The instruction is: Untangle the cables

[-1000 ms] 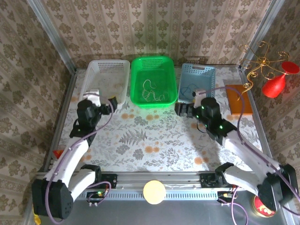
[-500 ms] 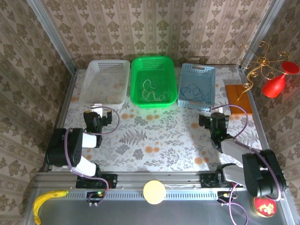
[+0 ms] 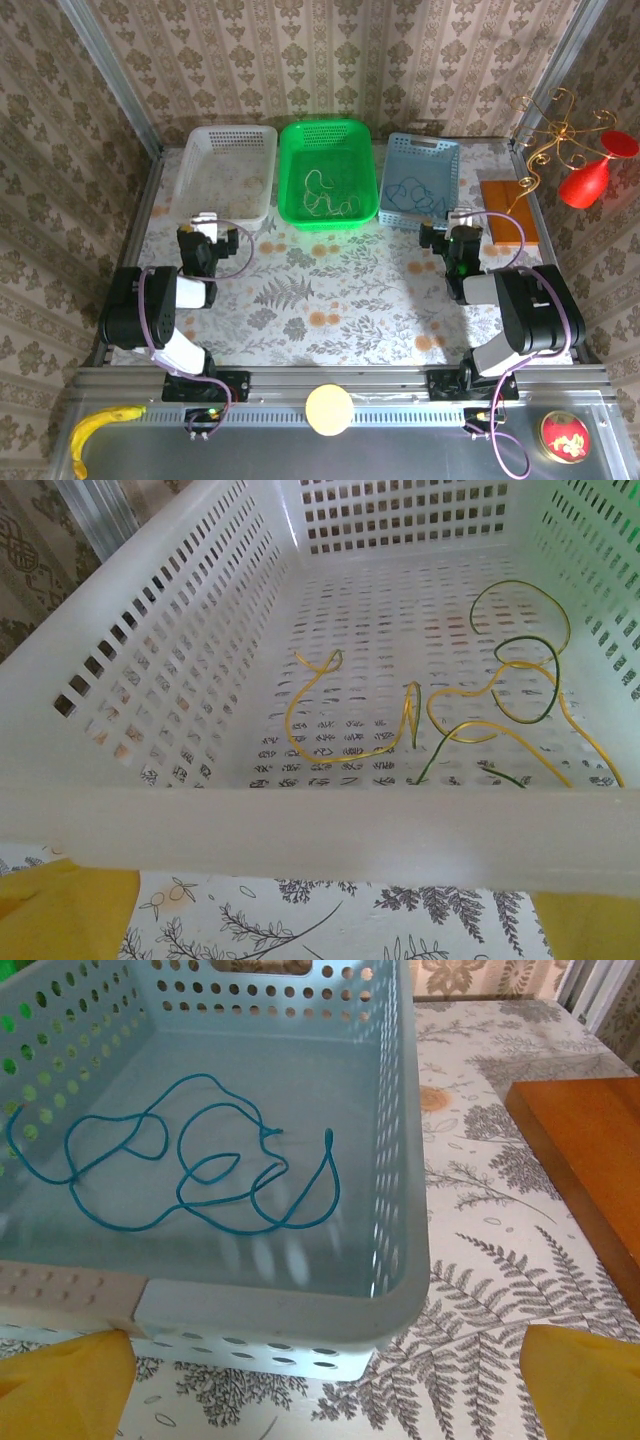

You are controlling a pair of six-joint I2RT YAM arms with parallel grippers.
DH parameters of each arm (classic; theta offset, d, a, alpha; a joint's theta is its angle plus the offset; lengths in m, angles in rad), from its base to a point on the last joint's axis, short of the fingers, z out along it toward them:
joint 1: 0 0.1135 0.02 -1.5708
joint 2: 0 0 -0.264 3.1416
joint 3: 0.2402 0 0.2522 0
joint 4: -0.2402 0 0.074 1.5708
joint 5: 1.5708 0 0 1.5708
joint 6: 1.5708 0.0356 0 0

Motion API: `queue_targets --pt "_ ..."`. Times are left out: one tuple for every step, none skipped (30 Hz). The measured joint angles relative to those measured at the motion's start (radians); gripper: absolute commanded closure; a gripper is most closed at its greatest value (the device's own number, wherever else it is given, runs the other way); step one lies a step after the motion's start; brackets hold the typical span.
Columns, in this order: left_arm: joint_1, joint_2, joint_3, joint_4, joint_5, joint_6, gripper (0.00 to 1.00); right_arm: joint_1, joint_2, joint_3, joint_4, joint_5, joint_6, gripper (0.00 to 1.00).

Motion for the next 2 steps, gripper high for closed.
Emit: queue_targets --pt "0.000 0.000 0.000 -0.003 0.002 0.000 0.00 -0.002 0.000 0.003 0.001 0.000 0.000 0.00" --pt "0.000 0.000 0.000 -0.006 0.005 0.000 0.00 -0.005 0.000 0.006 0.002 0.000 0.000 0.00"
